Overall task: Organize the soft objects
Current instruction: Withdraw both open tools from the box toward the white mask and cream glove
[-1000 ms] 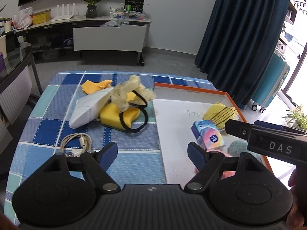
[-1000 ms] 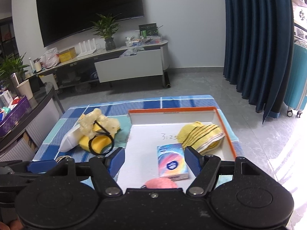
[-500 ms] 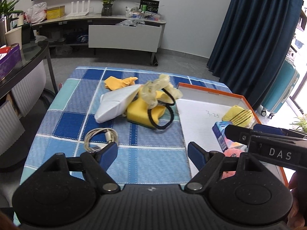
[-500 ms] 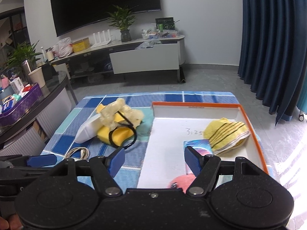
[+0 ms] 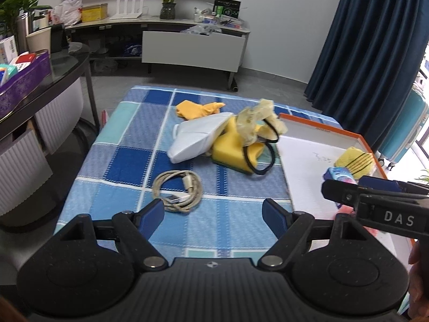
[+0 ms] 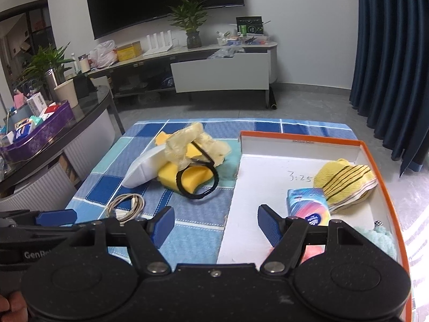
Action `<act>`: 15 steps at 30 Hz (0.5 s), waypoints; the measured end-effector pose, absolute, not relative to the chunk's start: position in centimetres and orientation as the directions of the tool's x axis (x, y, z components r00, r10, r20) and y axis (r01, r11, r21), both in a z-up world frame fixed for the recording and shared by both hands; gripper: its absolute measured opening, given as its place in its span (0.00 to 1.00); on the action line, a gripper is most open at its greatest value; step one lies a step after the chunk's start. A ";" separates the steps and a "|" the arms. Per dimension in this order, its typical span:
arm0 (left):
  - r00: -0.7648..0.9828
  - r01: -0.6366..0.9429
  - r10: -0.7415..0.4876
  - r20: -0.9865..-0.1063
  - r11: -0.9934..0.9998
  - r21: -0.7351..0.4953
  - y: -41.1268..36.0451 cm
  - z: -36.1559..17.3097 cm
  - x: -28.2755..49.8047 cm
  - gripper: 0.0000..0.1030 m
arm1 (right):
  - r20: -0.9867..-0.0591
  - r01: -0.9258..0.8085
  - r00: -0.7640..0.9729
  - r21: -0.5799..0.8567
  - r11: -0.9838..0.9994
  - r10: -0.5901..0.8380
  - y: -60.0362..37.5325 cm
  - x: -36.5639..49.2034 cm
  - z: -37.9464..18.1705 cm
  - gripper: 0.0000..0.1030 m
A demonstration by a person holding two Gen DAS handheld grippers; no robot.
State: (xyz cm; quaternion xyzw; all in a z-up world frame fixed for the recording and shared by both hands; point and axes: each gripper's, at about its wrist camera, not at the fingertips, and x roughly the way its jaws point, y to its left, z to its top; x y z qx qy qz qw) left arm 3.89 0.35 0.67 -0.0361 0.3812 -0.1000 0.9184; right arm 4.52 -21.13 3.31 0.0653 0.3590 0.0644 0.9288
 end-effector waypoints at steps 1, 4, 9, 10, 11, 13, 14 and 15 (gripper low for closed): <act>0.690 0.151 -0.206 -0.694 0.979 -0.141 0.6 0.6 3.9 0.80 | -0.660 -0.075 0.732 0.169 0.983 0.169 -21.0 4.6 3.2 0.79; 0.688 0.133 -0.190 -0.700 0.982 -0.136 1.3 0.3 4.4 0.80 | -0.662 -0.077 0.728 0.176 0.981 0.175 -20.9 4.7 3.0 0.79; 0.687 0.126 -0.173 -0.706 0.985 -0.120 1.7 0.0 5.9 0.80 | -0.667 -0.081 0.724 0.174 0.981 0.178 -20.8 5.2 2.6 0.79; 0.687 0.124 -0.171 -0.706 0.985 -0.118 1.7 0.0 6.2 0.80 | -0.669 -0.079 0.722 0.174 0.982 0.177 -20.8 5.3 2.5 0.79; 0.688 0.126 -0.172 -0.705 0.985 -0.118 1.7 -0.1 6.4 0.80 | -0.671 -0.077 0.721 0.176 0.981 0.176 -20.9 5.4 2.4 0.79; 0.689 0.130 -0.170 -0.705 0.985 -0.110 1.6 0.0 6.9 0.80 | -0.674 -0.074 0.717 0.177 0.981 0.176 -20.9 5.7 2.2 0.79; 0.689 0.134 -0.170 -0.705 0.985 -0.107 1.5 -0.1 7.1 0.80 | -0.676 -0.074 0.715 0.177 0.982 0.175 -20.8 5.9 2.1 0.79; 0.689 0.137 -0.170 -0.705 0.985 -0.104 1.4 -0.1 7.4 0.80 | -0.679 -0.075 0.713 0.177 0.981 0.176 -20.8 6.1 2.0 0.79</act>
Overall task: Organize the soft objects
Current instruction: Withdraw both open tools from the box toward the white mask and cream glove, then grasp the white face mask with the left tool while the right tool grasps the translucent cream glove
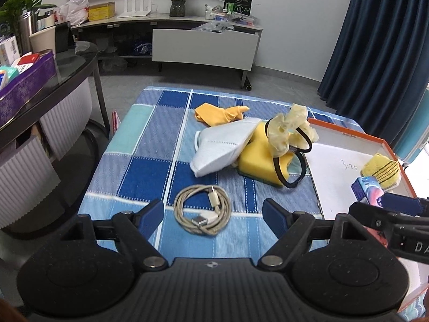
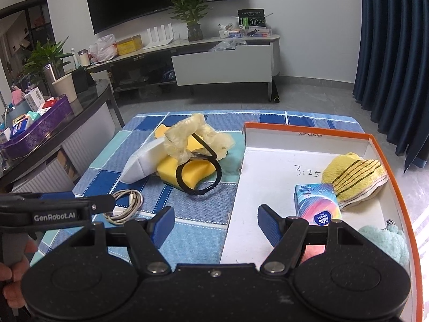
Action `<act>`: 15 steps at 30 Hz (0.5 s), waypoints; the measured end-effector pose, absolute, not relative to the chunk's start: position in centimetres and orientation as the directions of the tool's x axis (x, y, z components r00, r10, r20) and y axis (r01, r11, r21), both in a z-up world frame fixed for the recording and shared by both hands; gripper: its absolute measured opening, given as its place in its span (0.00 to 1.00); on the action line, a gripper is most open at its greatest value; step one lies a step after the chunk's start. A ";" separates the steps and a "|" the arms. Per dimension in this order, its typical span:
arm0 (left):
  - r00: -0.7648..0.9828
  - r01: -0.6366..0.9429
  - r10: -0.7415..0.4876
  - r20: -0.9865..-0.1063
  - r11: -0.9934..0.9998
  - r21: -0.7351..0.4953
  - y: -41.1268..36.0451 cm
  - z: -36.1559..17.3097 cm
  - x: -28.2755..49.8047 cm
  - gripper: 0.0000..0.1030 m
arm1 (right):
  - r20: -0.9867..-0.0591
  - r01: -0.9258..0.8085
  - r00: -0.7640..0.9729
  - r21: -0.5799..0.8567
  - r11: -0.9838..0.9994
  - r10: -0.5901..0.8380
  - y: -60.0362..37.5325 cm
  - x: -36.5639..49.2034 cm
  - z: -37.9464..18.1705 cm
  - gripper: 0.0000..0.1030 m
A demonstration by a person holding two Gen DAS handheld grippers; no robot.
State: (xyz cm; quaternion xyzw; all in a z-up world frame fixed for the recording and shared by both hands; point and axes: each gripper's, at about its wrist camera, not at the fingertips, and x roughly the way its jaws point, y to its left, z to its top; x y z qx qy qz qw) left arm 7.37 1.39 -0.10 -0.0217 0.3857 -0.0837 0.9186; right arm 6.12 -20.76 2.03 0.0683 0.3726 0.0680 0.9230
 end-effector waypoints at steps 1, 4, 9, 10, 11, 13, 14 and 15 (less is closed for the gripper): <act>0.688 0.140 -0.172 -0.705 0.985 -0.104 1.3 -0.1 7.6 0.80 | -0.680 -0.077 0.711 0.177 0.981 0.178 -20.7 6.3 1.9 0.79; 0.686 0.146 -0.170 -0.708 0.985 -0.095 1.1 -0.3 8.4 0.80 | -0.684 -0.080 0.707 0.175 0.981 0.180 -20.5 7.0 1.7 0.79; 0.681 0.163 -0.160 -0.715 0.984 -0.065 0.4 -0.9 10.2 0.80 | -0.690 -0.078 0.701 0.175 0.981 0.179 -20.5 8.1 1.5 0.79; 0.681 0.169 -0.158 -0.715 0.984 -0.056 0.2 -1.0 10.7 0.80 | -0.690 -0.077 0.702 0.177 0.981 0.179 -20.6 8.3 1.5 0.79; 0.682 0.174 -0.153 -0.715 0.984 -0.044 0.0 -1.2 11.2 0.80 | -0.690 -0.075 0.701 0.177 0.981 0.178 -20.6 8.5 1.4 0.79; 0.684 0.184 -0.144 -0.715 0.983 -0.022 -0.3 -1.5 12.3 0.81 | -0.691 -0.078 0.700 0.175 0.982 0.179 -20.7 8.9 1.3 0.79; 0.685 0.192 -0.145 -0.714 0.981 -0.014 -0.5 -1.6 12.8 0.81 | -0.692 -0.080 0.699 0.173 0.982 0.179 -20.7 9.1 1.2 0.79; 0.686 0.195 -0.142 -0.714 0.981 -0.008 -0.6 -1.7 13.3 0.81 | -0.694 -0.079 0.698 0.170 0.982 0.176 -20.7 9.3 1.2 0.79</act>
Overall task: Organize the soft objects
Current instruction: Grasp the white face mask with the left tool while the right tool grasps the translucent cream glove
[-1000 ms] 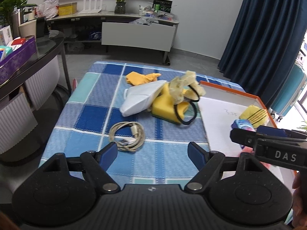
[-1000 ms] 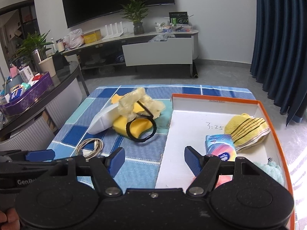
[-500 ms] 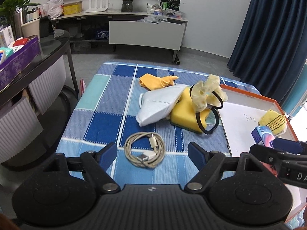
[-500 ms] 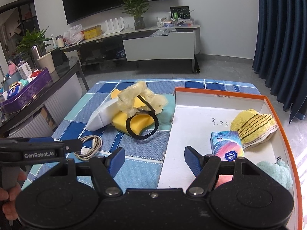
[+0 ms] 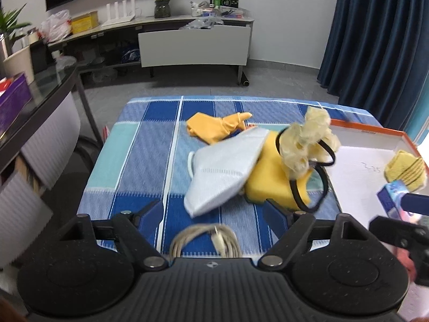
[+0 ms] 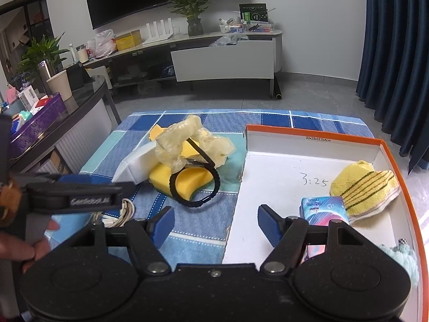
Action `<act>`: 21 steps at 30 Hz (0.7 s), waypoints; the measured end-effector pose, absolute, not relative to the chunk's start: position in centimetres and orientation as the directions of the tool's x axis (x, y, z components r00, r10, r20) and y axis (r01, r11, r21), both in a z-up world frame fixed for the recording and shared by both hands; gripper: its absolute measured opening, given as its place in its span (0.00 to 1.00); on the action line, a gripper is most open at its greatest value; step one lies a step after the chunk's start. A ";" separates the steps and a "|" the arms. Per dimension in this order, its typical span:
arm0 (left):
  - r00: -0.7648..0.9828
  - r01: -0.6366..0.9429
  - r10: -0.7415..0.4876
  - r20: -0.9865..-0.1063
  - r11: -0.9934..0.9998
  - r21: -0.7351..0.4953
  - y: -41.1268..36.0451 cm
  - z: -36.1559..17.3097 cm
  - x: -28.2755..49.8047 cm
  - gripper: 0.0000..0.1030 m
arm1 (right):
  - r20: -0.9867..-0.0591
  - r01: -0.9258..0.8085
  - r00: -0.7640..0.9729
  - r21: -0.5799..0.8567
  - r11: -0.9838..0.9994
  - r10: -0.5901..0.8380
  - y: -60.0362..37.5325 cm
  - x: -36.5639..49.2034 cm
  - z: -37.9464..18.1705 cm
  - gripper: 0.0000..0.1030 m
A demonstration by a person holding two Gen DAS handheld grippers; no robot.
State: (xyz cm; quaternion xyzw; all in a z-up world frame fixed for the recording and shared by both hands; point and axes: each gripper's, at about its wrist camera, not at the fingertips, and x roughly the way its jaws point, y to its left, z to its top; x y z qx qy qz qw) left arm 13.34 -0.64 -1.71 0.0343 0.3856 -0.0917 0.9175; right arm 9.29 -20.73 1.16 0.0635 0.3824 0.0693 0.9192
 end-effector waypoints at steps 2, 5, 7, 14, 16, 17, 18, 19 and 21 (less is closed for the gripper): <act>0.688 0.205 -0.150 -0.710 0.979 -0.008 -0.9 -1.9 14.2 0.81 | -0.694 -0.078 0.698 0.167 0.983 0.173 -20.9 9.7 1.0 0.79; 0.689 0.224 -0.155 -0.708 0.975 0.004 -1.5 -2.4 15.3 0.80 | -0.693 -0.078 0.699 0.170 0.982 0.175 -21.1 10.4 1.0 0.79; 0.691 0.243 -0.165 -0.703 0.970 0.012 -1.8 -2.7 15.8 0.80 | -0.688 -0.090 0.700 0.181 0.979 0.192 -21.3 10.8 1.1 0.79; 0.687 0.286 -0.239 -0.686 0.957 -0.048 -1.3 -2.9 17.0 0.57 | -0.656 -0.133 0.709 0.235 0.963 0.258 -21.8 13.4 1.7 0.80; 0.693 0.284 -0.253 -0.675 0.956 -0.067 -1.0 -2.7 17.0 0.52 | -0.646 -0.156 0.713 0.234 0.960 0.274 -21.5 14.1 1.9 0.80; 0.694 0.285 -0.261 -0.670 0.955 -0.077 -0.8 -2.6 16.9 0.50 | -0.640 -0.161 0.714 0.245 0.956 0.284 -21.4 14.5 2.1 0.80; 0.699 0.278 -0.260 -0.666 0.957 -0.082 -0.7 -2.6 16.8 0.48 | -0.633 -0.165 0.712 0.269 0.949 0.304 -21.3 14.9 2.2 0.81; 0.702 0.271 -0.258 -0.664 0.959 -0.086 -0.5 -2.5 16.7 0.48 | -0.625 -0.173 0.706 0.303 0.937 0.333 -21.4 15.3 2.3 0.81; 0.702 0.266 -0.269 -0.660 0.958 -0.107 -0.1 -2.4 16.5 0.47 | -0.608 -0.166 0.709 0.347 0.923 0.356 -21.4 16.2 2.5 0.83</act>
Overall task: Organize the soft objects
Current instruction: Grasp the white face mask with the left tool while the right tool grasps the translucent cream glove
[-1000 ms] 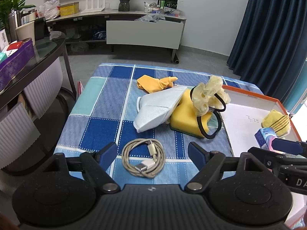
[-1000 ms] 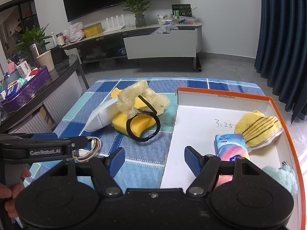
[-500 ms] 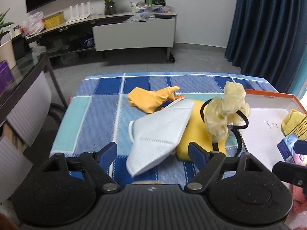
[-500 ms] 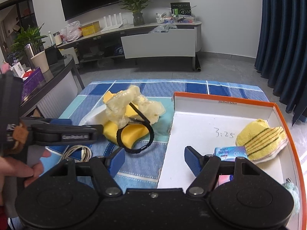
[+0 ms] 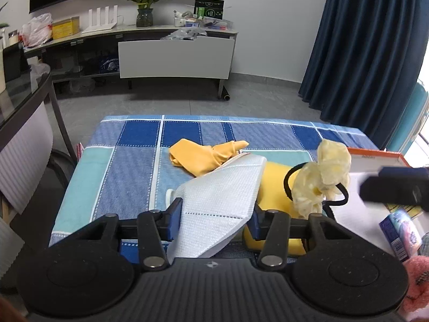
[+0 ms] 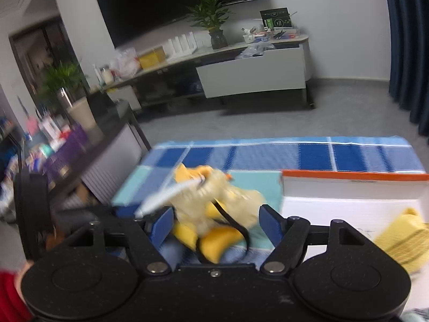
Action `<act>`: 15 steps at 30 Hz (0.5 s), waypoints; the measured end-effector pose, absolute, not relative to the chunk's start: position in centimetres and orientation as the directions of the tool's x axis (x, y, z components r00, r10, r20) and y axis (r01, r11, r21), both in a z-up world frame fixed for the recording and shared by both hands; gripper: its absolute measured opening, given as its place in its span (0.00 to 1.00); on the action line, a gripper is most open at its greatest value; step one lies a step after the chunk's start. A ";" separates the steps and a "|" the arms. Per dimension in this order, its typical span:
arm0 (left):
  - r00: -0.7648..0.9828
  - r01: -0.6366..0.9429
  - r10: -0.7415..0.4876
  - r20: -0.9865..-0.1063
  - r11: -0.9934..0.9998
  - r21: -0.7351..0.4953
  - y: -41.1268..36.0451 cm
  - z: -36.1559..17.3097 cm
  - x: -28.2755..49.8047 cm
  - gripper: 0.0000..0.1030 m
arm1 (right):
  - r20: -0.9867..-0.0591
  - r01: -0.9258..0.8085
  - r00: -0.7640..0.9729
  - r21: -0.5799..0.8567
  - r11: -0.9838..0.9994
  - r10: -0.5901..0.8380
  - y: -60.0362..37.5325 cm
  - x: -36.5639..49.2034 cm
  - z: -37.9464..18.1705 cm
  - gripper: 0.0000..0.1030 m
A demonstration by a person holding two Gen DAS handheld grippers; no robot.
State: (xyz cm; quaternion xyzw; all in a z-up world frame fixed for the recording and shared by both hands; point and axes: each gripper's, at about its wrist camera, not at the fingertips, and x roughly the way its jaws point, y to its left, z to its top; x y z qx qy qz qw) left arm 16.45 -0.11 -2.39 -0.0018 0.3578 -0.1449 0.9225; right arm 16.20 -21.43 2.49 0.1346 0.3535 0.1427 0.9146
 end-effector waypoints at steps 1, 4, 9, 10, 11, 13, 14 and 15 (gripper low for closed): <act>0.706 0.258 -0.267 -0.656 0.959 -0.113 0.1 -2.3 16.3 0.47 | -0.601 -0.156 0.721 0.345 0.925 0.346 -21.3 16.6 2.6 0.86; 0.713 0.242 -0.266 -0.648 0.962 -0.129 0.6 -1.9 15.9 0.47 | -0.609 -0.158 0.706 0.362 0.919 0.362 -20.8 18.3 2.2 0.87; 0.718 0.227 -0.260 -0.646 0.964 -0.137 1.1 -1.5 15.8 0.47 | -0.665 -0.175 0.666 0.299 0.938 0.336 -19.5 20.6 0.5 0.86; 0.719 0.225 -0.258 -0.646 0.965 -0.135 1.1 -1.5 15.7 0.47 | -0.671 -0.182 0.663 0.284 0.941 0.331 -19.3 20.7 0.3 0.82; 0.719 0.223 -0.255 -0.646 0.966 -0.134 1.2 -1.5 15.7 0.47 | -0.676 -0.191 0.661 0.269 0.944 0.326 -19.1 20.6 0.2 0.66; 0.722 0.218 -0.258 -0.641 0.965 -0.143 1.3 -1.4 15.6 0.47 | -0.676 -0.214 0.660 0.250 0.944 0.328 -18.8 20.3 0.2 0.42; 0.724 0.215 -0.259 -0.640 0.966 -0.147 1.4 -1.3 15.5 0.47 | -0.674 -0.222 0.660 0.247 0.943 0.331 -18.8 20.1 0.3 0.26; 0.726 0.213 -0.259 -0.637 0.965 -0.150 1.4 -1.2 15.4 0.47 | -0.669 -0.230 0.664 0.243 0.942 0.335 -18.8 19.9 0.5 0.17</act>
